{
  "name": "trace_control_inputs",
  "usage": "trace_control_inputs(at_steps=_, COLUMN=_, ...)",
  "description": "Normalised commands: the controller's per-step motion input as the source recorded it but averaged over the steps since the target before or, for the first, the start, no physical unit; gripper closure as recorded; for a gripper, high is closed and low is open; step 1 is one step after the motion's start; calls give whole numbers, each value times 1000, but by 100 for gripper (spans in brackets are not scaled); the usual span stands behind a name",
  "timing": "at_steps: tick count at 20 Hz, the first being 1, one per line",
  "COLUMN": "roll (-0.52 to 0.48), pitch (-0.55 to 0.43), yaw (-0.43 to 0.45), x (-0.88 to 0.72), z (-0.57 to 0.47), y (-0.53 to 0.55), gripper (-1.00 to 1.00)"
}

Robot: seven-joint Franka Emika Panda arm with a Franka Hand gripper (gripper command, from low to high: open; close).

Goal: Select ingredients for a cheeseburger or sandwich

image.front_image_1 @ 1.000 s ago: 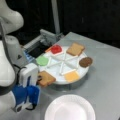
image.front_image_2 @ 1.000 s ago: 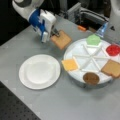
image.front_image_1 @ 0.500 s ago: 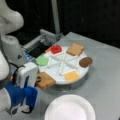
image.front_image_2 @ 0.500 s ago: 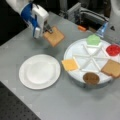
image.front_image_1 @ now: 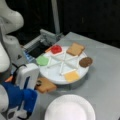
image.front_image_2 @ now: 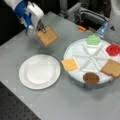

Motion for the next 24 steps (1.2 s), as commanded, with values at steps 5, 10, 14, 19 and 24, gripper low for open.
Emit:
trace_control_inputs(at_steps=5, roll=-374, pitch=75, yaw=162, x=311, z=61, y=28, gripper=100)
trace_control_inputs(at_steps=10, roll=-291, pitch=73, yaw=102, x=374, z=-32, y=77, gripper=100)
trace_control_inputs(at_steps=14, roll=-213, pitch=92, yaw=69, x=385, z=-76, y=94, gripper=100)
trace_control_inputs(at_steps=19, roll=-158, pitch=93, yaw=117, x=484, z=-161, y=16, gripper=100)
trace_control_inputs(at_steps=24, roll=-161, pitch=84, yaw=235, x=550, z=-213, y=-150, gripper=100)
